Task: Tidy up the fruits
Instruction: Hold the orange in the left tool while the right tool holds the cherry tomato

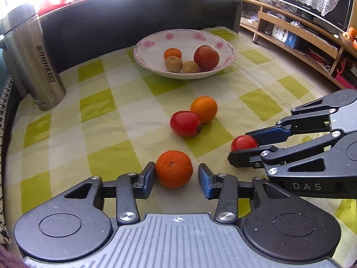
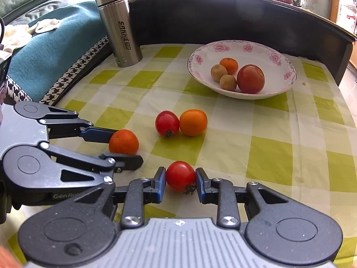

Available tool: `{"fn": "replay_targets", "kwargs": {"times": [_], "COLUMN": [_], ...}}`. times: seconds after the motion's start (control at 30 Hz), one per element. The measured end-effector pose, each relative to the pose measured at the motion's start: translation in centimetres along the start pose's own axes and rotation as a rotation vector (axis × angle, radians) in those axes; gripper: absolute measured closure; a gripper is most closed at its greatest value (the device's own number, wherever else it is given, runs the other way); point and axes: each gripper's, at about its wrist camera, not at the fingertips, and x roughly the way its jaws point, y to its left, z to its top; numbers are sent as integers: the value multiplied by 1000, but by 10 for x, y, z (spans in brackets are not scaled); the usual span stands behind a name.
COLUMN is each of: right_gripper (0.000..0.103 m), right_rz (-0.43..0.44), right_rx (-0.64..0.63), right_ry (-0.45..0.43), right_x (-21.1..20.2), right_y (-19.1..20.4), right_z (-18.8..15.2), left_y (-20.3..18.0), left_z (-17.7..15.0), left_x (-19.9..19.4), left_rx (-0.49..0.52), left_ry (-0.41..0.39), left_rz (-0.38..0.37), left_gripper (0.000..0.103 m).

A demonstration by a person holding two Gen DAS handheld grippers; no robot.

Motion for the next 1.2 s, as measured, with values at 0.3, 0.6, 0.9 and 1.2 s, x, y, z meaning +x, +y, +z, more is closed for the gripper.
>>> {"fn": "replay_targets", "kwargs": {"times": [0.3, 0.6, 0.9, 1.2], "right_gripper": [69, 69, 70, 70], "right_rz": [7, -11, -15, -30], "right_rx": [-4, -26, -5, 13], "right_ry": [1, 11, 32, 2], "right_x": [-1, 0, 0, -10], "right_y": [-1, 4, 5, 3], "right_z": [0, 2, 5, 10], "left_y": [0, 0, -2, -5], "left_z": [0, -1, 1, 8], "left_x": [1, -1, -5, -12], "left_rx": [5, 4, -9, -7], "left_ry": [-7, -6, 2, -25], "left_rz": [17, 17, 9, 21], "left_gripper": [45, 54, 60, 61]}}
